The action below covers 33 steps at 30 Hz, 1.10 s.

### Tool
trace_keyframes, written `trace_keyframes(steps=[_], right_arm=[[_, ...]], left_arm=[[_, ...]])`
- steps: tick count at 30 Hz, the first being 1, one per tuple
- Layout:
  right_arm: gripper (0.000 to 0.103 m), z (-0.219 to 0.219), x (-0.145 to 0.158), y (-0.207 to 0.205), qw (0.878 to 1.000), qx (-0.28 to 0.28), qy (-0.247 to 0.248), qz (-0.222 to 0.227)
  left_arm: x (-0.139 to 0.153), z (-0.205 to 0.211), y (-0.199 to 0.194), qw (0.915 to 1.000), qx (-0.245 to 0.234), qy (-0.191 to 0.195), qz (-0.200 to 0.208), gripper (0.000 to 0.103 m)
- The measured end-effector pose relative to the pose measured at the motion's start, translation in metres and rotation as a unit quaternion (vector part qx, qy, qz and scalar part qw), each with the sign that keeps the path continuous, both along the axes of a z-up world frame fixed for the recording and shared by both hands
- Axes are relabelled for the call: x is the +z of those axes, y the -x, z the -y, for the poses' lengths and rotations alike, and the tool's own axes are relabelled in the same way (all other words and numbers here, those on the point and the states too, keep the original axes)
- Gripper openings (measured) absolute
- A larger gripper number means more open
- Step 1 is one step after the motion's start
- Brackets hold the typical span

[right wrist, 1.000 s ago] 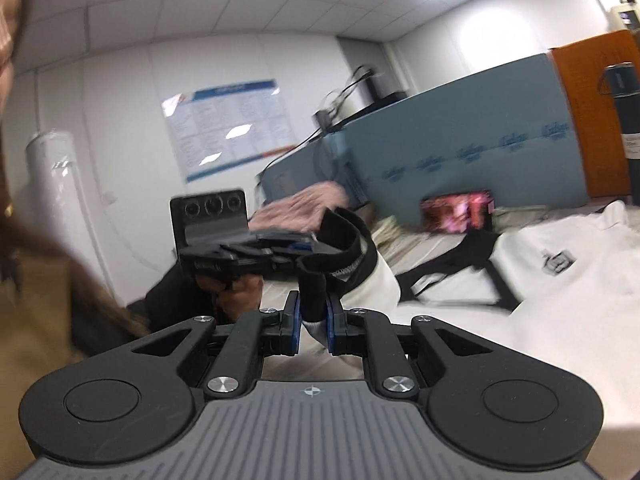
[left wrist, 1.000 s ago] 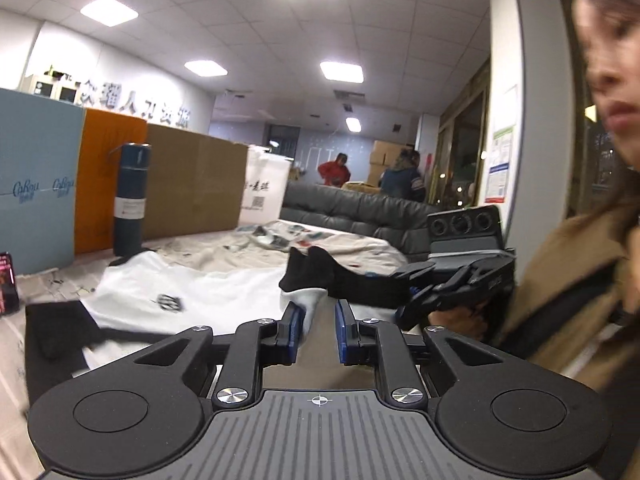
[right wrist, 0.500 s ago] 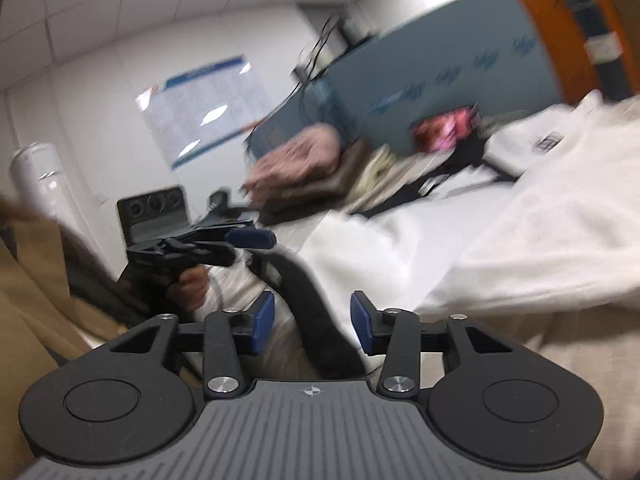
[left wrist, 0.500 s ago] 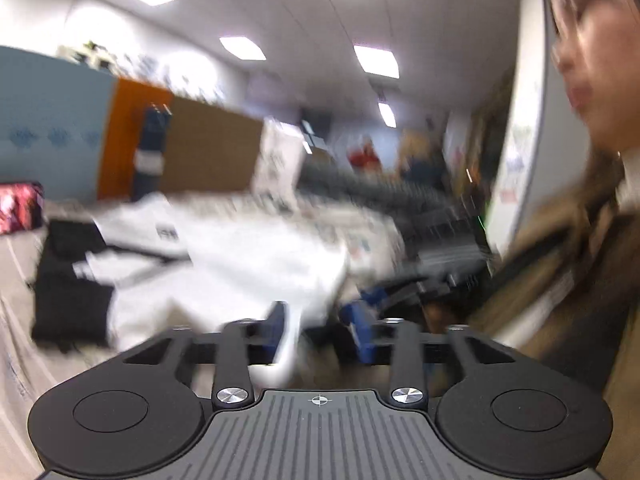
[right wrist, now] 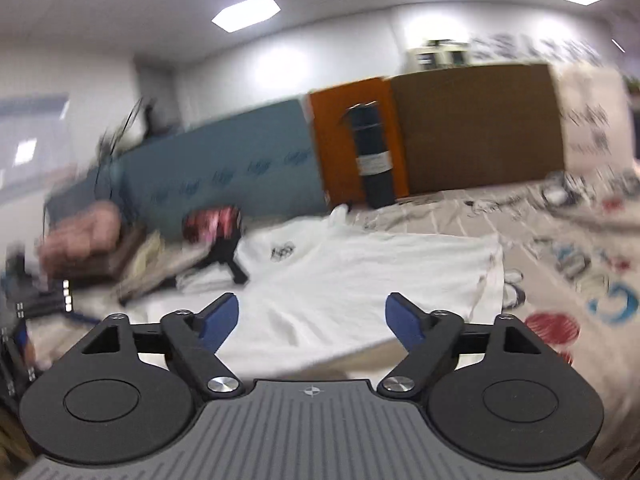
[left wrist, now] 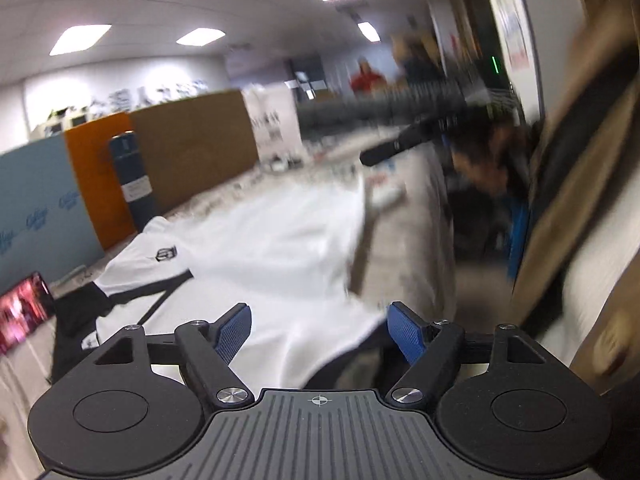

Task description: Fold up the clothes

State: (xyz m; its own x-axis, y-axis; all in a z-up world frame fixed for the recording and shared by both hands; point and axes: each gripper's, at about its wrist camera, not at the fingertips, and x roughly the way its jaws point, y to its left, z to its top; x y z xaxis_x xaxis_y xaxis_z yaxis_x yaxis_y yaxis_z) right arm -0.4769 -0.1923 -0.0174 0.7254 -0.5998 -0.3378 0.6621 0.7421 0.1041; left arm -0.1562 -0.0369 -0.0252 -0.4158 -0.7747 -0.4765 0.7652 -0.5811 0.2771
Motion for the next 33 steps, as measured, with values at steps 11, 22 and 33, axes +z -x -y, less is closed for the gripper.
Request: trace_keyframes(steps=[11, 22, 33], right_arm=[[0.083, 0.003, -0.013, -0.066, 0.959, 0.126, 0.100, -0.235], [0.020, 0.005, -0.009, -0.096, 0.941, 0.236, 0.077, -0.231], [0.006, -0.052, -0.018, -0.073, 0.940, 0.297, -0.036, -0.162]], left_arm=[[-0.021, 0.012, 0.023, 0.9986, -0.031, -0.006, 0.042, 0.077], [-0.015, 0.026, -0.008, 0.9942, -0.050, -0.064, -0.071, 0.024], [0.000, 0.021, -0.041, 0.9824, -0.066, -0.077, -0.157, 0.016]])
